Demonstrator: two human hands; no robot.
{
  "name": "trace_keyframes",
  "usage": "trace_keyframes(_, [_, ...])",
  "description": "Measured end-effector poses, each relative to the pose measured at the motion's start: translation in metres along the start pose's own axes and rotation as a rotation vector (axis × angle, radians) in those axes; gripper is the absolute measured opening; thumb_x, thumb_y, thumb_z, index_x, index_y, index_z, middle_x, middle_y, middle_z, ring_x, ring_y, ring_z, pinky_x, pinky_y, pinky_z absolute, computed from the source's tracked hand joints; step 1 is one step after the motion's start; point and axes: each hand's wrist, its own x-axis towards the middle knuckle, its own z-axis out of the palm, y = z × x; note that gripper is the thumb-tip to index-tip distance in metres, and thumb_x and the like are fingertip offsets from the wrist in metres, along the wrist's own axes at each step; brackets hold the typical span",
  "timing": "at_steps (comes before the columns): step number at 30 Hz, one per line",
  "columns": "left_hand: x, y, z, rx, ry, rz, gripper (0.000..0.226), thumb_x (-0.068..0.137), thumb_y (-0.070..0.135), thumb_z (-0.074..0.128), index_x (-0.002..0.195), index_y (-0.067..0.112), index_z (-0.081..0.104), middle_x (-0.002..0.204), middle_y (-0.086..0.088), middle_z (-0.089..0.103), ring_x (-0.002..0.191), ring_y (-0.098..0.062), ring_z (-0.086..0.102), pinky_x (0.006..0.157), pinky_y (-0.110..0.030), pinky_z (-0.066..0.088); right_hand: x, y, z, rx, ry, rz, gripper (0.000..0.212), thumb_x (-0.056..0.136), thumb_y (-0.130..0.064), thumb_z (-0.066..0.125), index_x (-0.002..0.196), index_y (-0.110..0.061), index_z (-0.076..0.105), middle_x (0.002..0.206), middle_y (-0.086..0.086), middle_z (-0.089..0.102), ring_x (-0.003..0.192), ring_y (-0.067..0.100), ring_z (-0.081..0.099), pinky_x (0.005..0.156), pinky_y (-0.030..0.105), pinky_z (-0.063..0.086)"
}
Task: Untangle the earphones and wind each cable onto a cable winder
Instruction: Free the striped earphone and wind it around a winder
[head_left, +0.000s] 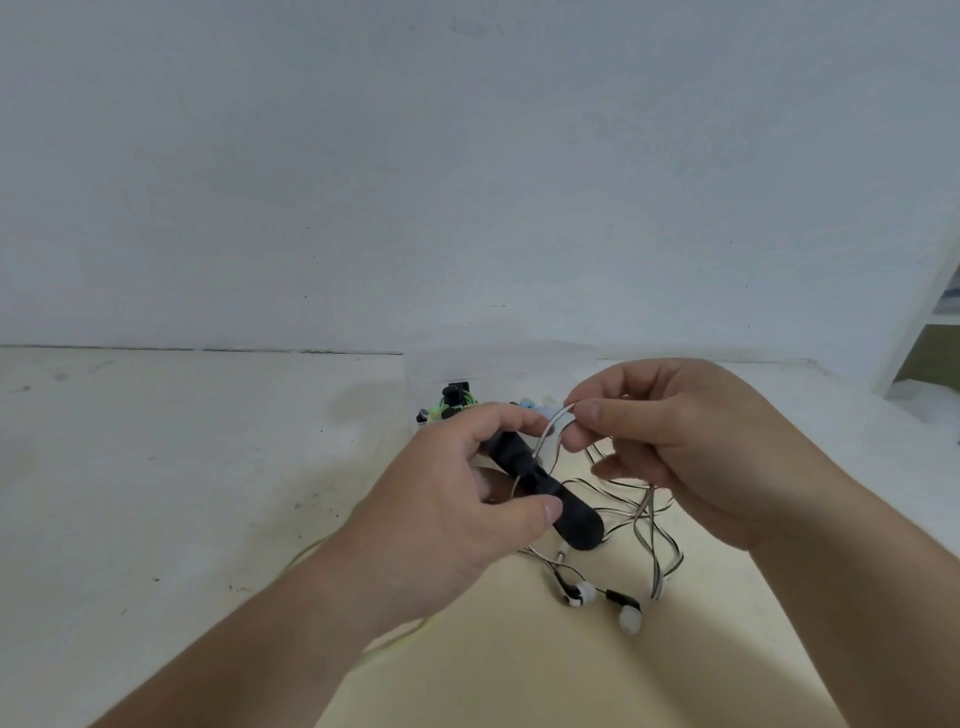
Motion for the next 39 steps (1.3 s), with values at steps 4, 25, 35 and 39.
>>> trace_keyframes(4, [0.001,-0.001,-0.002,-0.006,-0.005,0.019,0.044,0.066,0.024,0.072,0.105,0.042,0.066,0.090,0.004,0.071,0.086,-0.041,0.068,0.070,-0.035,0.046,0.007,0.001,-0.010,0.196,0.131,0.059,0.006,0.090,-0.004,0.062,0.089,-0.004,0.069,0.070,0.008,0.069,0.038,0.010,0.027,0.053,0.023,0.050])
trace_keyframes(25, [0.006,0.003,-0.017,0.110,0.135,0.021,0.046,0.067,0.008,0.069,0.101,0.039,0.068,0.087,0.011,0.062,0.084,-0.034,0.065,0.069,-0.051,0.061,0.028,0.014,-0.052,0.417,0.625,-0.086,0.017,0.091,-0.002,0.055,0.086,-0.011,0.068,0.059,0.000,0.060,0.039,0.010,0.031,0.061,0.023,0.050])
trace_keyframes(35, [0.005,0.003,-0.016,-0.027,0.166,0.043,0.049,0.079,-0.009,0.066,0.103,0.033,0.069,0.096,-0.003,0.067,0.088,-0.029,0.067,0.060,-0.028,0.058,0.022,0.010,-0.054,0.094,0.638,-0.026,0.025,0.084,0.005,0.052,0.073,-0.011,0.068,0.054,0.005,0.047,0.034,0.010,0.033,0.063,0.030,0.053])
trace_keyframes(39, [0.005,0.003,-0.016,-0.016,0.126,0.056,0.043,0.070,0.006,0.073,0.099,0.039,0.069,0.090,0.004,0.072,0.086,-0.023,0.069,0.062,-0.028,0.058,0.028,0.023,-0.052,-0.291,0.596,0.119,0.027,0.082,0.006,0.052,0.073,-0.011,0.071,0.057,0.006,0.055,0.051,0.018,0.047,0.071,0.041,0.054])
